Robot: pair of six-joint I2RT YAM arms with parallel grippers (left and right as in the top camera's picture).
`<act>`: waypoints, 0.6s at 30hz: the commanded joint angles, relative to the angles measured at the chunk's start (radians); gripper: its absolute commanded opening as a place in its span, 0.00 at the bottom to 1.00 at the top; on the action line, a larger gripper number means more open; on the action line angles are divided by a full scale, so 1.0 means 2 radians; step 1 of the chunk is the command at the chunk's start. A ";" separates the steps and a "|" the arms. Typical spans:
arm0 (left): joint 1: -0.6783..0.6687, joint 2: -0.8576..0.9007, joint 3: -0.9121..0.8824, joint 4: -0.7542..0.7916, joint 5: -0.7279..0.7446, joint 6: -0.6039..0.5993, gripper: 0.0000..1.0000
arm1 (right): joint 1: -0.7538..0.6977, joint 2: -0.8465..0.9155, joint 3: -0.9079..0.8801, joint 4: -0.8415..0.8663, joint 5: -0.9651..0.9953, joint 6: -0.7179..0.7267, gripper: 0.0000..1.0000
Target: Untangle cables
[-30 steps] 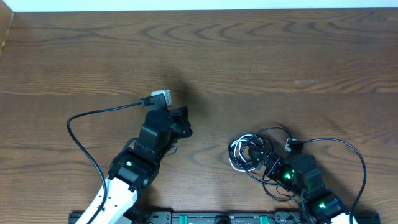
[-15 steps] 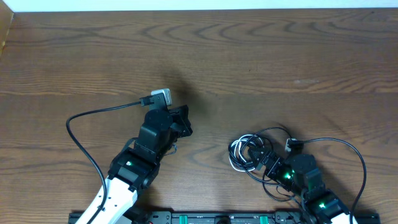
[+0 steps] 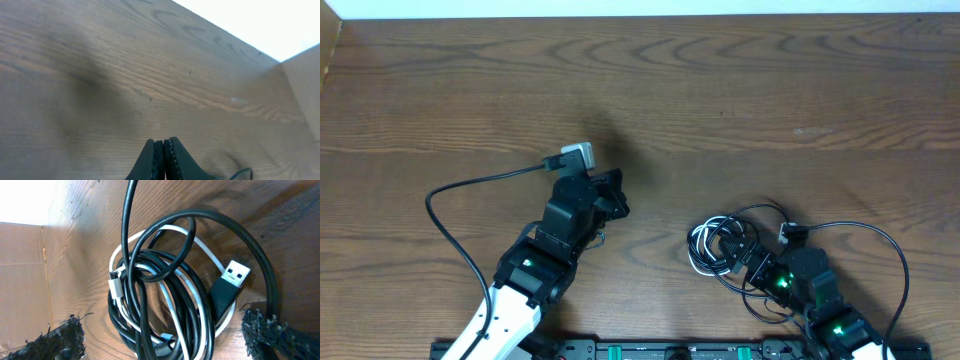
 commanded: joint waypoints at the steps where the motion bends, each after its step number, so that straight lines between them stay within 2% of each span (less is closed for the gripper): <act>1: 0.003 0.001 0.006 -0.013 -0.030 -0.135 0.08 | 0.005 0.002 -0.003 -0.011 0.020 -0.005 0.99; 3: 0.002 0.002 0.006 -0.039 -0.029 -0.237 0.08 | 0.005 0.002 -0.003 -0.011 0.020 -0.006 0.99; 5: 0.002 0.003 0.006 -0.072 -0.022 -0.310 0.08 | 0.005 0.002 -0.003 -0.011 0.020 -0.005 0.99; 6: 0.002 0.004 0.006 -0.086 -0.022 -0.325 0.08 | 0.005 0.002 -0.003 -0.012 0.020 -0.005 0.99; 12: 0.002 0.033 0.006 -0.156 -0.022 -0.330 0.08 | 0.005 0.002 -0.003 -0.011 0.020 -0.006 0.99; 18: 0.002 0.063 0.006 -0.164 -0.002 -0.330 0.08 | 0.005 0.002 -0.003 -0.011 0.020 -0.006 0.99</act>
